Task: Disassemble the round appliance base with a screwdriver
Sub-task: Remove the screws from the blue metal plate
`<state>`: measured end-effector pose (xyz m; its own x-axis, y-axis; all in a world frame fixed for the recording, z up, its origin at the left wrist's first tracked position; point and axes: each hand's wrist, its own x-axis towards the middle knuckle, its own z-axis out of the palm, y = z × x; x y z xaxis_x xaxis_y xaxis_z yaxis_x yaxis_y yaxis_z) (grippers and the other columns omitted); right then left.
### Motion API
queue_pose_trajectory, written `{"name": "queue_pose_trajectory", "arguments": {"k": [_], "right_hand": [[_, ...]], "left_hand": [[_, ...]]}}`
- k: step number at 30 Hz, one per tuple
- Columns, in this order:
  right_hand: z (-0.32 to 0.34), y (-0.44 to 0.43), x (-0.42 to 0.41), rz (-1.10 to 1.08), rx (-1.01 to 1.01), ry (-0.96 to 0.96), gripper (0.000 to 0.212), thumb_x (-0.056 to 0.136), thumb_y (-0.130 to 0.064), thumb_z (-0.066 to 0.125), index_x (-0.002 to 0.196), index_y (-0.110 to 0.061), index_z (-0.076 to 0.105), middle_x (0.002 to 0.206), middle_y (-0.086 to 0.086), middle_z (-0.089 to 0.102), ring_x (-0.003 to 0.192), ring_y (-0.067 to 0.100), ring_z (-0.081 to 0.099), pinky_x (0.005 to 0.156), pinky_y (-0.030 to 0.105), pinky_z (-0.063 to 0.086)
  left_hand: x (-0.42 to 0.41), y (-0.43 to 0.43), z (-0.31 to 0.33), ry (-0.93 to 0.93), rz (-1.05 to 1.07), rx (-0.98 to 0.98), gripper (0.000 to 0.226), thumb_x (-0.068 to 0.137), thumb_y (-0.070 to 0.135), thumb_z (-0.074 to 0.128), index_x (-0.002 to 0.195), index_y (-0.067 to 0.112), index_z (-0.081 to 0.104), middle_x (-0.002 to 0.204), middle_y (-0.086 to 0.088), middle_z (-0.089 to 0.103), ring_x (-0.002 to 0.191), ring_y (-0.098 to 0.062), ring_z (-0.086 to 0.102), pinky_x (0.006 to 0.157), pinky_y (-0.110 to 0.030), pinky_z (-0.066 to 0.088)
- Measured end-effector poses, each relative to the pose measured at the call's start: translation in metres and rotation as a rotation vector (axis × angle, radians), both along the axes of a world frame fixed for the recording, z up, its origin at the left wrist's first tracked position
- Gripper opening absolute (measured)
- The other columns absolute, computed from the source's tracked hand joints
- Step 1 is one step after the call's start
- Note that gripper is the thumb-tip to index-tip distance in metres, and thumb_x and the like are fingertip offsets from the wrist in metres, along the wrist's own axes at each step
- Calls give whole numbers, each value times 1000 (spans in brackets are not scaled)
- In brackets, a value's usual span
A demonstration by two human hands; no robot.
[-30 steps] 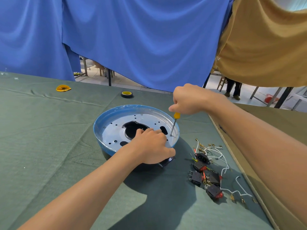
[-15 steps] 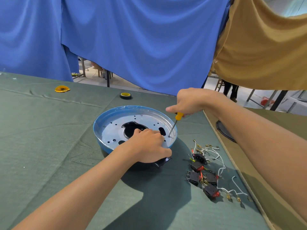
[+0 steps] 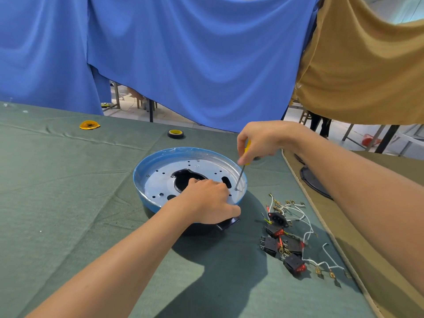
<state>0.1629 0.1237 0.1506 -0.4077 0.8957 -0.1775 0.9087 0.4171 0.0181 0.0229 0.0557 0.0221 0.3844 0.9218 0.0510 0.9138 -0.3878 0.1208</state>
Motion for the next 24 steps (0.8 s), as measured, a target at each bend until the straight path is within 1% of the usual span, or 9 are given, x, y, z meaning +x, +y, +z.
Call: {"name": "queue_pose_trajectory", "arguments": {"k": [2,3,7,12,15,17,20,22,24], "right_hand": [[-1,-2,-2,-61,34,-53,58,86,-62,52,64,-10,66,52,1,58,43,16,46,42,21,37],[-1,-3,-3,-79,54,-59,61,89,-60,47,59,-10,65,46,-2,55,39,14,44,42,21,36],[-3,-5,-6,-42,139,-53,38,85,-35,62,53,-15,62,47,-3,53,49,15,44,47,24,35],[1,-8,-8,32,41,77,9,76,-31,75,74,-23,72,80,7,71,66,18,56,58,26,46],[-4,-4,-9,7,102,47,43,83,-55,62,68,-14,66,64,7,65,56,19,52,52,26,42],[-6,-4,-9,-34,198,39,60,86,-61,53,53,-11,52,48,1,48,47,18,42,48,26,34],[-7,-3,-8,-22,211,77,43,83,-46,66,60,-11,57,56,1,50,56,20,45,49,27,34],[-5,-5,-7,-4,176,107,22,76,-38,74,74,-17,67,71,1,64,69,21,58,53,28,43],[-4,-5,-6,12,140,126,18,72,-34,78,77,-22,66,81,3,68,77,23,63,59,30,48]], "left_hand": [[0,1,0,-5,-2,-6,59,73,58,30,91,13,63,93,-3,57,93,-28,53,77,-41,31],[-1,1,0,-5,-1,-12,59,74,59,31,93,13,63,94,-3,58,94,-28,54,77,-41,32],[-3,1,0,-21,14,-20,54,81,56,38,95,12,64,96,-4,59,94,-29,54,76,-40,32],[1,-9,4,-102,-1,69,36,85,46,54,78,11,60,90,-4,58,83,-29,54,68,-35,33],[1,-19,5,-44,-110,322,27,89,36,53,79,15,66,90,0,62,79,-25,55,70,-35,40],[2,-23,5,24,-143,436,29,92,34,50,79,13,65,82,0,62,75,-27,57,70,-33,42],[4,-27,8,153,-189,559,30,90,36,54,68,15,58,72,-1,61,67,-28,58,63,-30,33],[4,-31,8,262,-204,628,30,74,35,72,55,17,57,58,2,58,55,-24,56,56,-27,36],[7,-35,-2,282,-151,689,28,60,27,81,51,19,56,51,3,52,48,-21,52,51,-26,40]]}}
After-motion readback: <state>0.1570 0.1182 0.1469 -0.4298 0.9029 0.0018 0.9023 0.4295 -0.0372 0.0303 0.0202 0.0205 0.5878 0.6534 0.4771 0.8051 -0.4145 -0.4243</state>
